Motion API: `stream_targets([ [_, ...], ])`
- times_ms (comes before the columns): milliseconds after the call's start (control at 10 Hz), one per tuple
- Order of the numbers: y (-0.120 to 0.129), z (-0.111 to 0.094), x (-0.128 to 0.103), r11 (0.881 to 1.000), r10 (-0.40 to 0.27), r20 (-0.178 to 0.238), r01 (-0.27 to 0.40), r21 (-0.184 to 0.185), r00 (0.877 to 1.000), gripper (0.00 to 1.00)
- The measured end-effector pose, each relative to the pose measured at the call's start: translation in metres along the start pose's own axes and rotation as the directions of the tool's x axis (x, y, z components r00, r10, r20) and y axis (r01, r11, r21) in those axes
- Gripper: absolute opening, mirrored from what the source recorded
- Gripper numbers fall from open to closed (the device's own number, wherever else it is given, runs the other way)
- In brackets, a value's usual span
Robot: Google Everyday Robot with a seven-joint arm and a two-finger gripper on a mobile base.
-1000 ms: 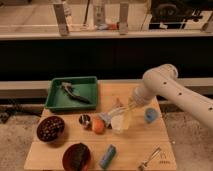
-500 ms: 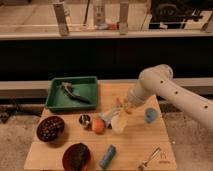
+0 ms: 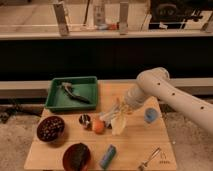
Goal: Place banana in paper cup
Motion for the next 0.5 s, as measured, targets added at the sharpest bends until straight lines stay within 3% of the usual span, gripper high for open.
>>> stream_targets([
  [200, -0.0029, 0.0060, -0.0046, 1.000, -0.013, 0.019, 0.014, -0.006, 1.000, 0.78],
  [500, -0.0004, 0.0114, -0.0037, 0.999, -0.014, 0.013, 0.014, -0.038, 1.000, 0.80],
])
